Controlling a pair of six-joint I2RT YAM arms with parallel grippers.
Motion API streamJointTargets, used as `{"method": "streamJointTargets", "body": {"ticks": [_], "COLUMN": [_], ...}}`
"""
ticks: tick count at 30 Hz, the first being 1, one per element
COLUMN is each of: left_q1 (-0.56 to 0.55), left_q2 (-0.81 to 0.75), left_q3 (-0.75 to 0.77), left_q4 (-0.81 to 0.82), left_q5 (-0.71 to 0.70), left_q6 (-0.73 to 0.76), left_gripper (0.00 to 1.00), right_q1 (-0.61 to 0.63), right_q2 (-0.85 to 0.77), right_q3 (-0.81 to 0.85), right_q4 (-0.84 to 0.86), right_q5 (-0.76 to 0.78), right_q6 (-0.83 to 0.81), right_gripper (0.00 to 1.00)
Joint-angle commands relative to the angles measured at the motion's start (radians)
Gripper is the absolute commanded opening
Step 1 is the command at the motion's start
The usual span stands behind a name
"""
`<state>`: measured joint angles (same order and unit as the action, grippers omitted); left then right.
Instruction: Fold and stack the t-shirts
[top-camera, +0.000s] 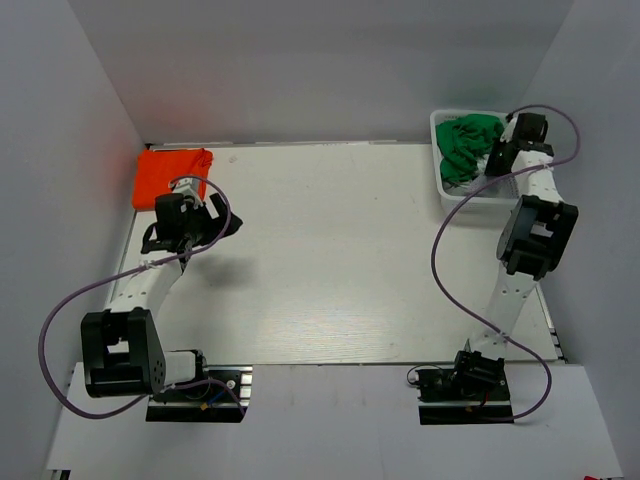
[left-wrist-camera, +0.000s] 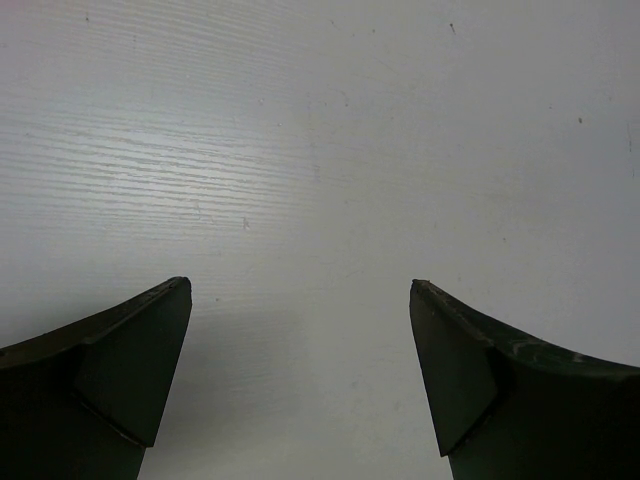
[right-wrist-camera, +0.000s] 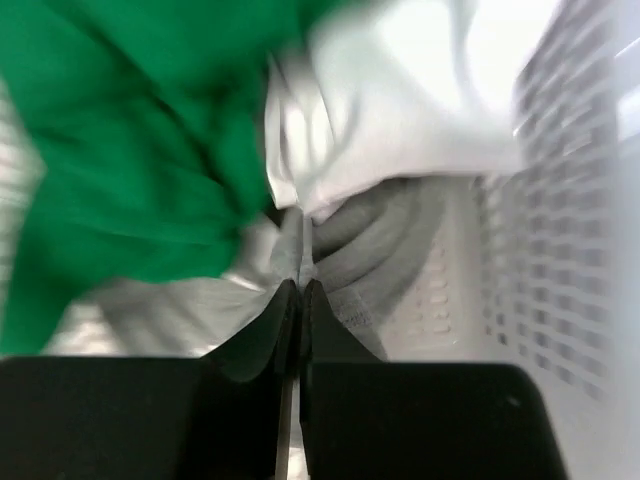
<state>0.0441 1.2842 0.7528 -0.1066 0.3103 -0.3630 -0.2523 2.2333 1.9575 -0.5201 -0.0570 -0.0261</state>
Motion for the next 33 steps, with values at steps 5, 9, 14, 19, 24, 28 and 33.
{"method": "streamJointTargets", "body": {"ticks": [5, 9, 14, 19, 24, 28, 33], "left_q1": [-0.001, -0.001, -0.001, -0.001, -0.001, -0.001, -0.001], "left_q2": [-0.068, -0.089, -0.127, -0.173, -0.195, -0.195, -0.195], "left_q3": [0.045, 0.045, 0.045, 0.045, 0.045, 0.045, 0.045], "left_q4": [-0.021, -0.021, -0.021, -0.021, -0.021, -0.021, -0.021], "left_q5": [0.018, 0.027, 0.055, 0.064, 0.064, 0.064, 0.082], "left_q6": [0.012, 0.012, -0.010, -0.019, -0.019, -0.028, -0.028], "left_gripper": [1.00, 1.00, 1.00, 1.00, 1.00, 1.00, 1.00], "right_q1": [-0.018, -0.019, -0.015, -0.015, -0.010, -0.010, -0.002], "right_q2": [-0.296, -0.354, -0.411, -0.484, -0.512, -0.538, -0.529], "right_q3": [0.009, 0.069, 0.194, 0.264, 0.319, 0.343, 0.363], "right_q4": [0.221, 0.233, 0.279, 0.387, 0.504, 0.583, 0.709], "right_q5": [-0.083, -0.132, -0.202, -0.213, -0.262, -0.248, -0.395], "right_q6": [0.109, 0.110, 0.166, 0.227, 0.314, 0.376, 0.536], "right_gripper": [0.00, 0.00, 0.00, 0.00, 0.00, 0.00, 0.00]}}
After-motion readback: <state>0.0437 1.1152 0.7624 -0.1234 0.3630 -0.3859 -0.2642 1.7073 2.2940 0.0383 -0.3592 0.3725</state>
